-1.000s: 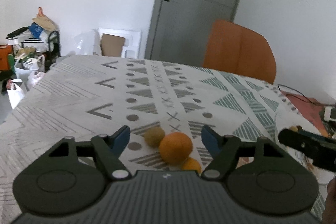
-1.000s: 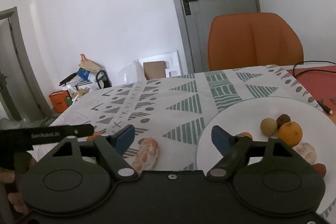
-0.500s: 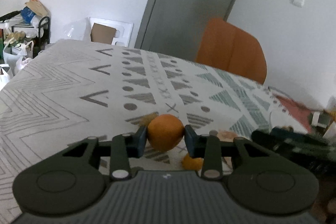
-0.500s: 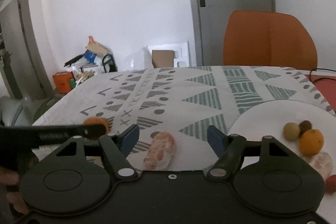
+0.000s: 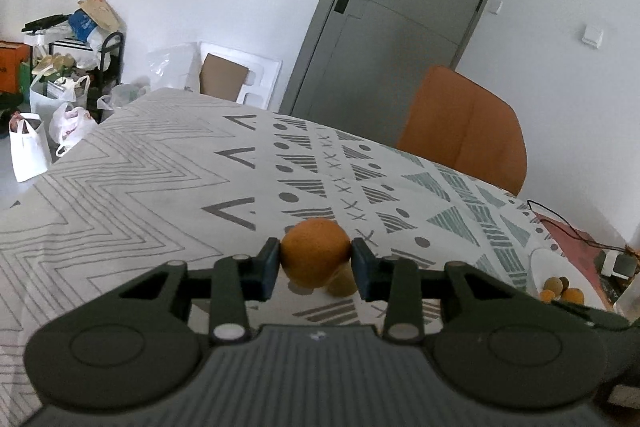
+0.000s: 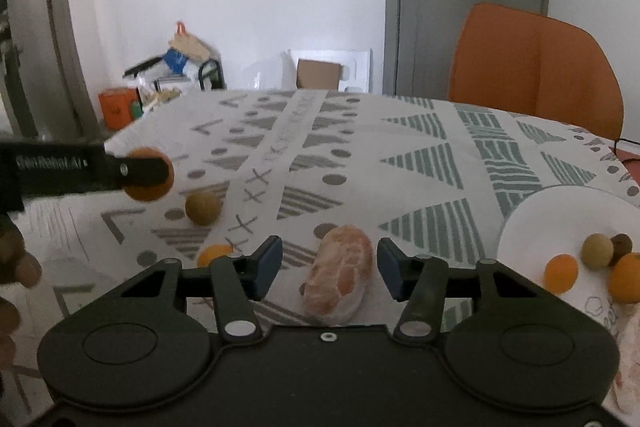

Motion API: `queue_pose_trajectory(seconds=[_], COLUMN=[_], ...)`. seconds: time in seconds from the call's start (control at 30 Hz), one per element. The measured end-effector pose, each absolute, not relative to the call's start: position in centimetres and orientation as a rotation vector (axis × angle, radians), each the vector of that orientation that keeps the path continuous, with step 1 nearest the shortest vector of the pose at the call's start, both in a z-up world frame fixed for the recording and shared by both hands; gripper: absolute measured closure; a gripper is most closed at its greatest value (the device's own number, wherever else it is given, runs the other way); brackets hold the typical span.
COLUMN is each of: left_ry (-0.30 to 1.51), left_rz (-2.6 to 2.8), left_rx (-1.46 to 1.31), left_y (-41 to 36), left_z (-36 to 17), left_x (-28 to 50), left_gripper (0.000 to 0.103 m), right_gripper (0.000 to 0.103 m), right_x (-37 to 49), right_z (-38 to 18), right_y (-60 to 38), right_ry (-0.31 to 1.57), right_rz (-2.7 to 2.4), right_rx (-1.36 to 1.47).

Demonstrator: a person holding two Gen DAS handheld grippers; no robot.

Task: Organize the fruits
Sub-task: 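Grasp another orange with the left gripper while the right gripper grasps a pomelo segment, then carry the orange and pomelo segment over the white plate with both grippers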

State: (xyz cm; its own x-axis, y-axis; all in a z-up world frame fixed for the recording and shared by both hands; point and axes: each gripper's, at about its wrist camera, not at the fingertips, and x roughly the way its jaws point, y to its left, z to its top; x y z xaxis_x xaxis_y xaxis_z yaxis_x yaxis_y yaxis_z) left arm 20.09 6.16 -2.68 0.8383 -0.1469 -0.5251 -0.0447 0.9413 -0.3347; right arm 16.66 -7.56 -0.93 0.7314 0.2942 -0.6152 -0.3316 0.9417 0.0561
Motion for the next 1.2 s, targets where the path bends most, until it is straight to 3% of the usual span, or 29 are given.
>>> queue_pose_trajectory(seconds=[0.23,0.53,1.2], left_ry=[0.576,0.577,0.545], left_rz=[-0.062,-0.068,-0.111], left_rx=[-0.337,-0.324,-0.251], left_y=[6.0,5.6,1.2], left_z=[-2.6,-2.6,-0.7], left_x=[19.9,19.8,18.6], left_gripper=[0.066,0.066,0.066], right_gripper=[0.060,0.083,0.085], right_x=[16.9,16.2,13.8], right_z=[-2.0,-0.5,3.5], right_y=[-6.6,-7.9,-13.7], right_ry=[0.669,0.643,0.512], right_rz=[0.343,0.307,0.279], right_rx=[-0.107,-0.086,0.039])
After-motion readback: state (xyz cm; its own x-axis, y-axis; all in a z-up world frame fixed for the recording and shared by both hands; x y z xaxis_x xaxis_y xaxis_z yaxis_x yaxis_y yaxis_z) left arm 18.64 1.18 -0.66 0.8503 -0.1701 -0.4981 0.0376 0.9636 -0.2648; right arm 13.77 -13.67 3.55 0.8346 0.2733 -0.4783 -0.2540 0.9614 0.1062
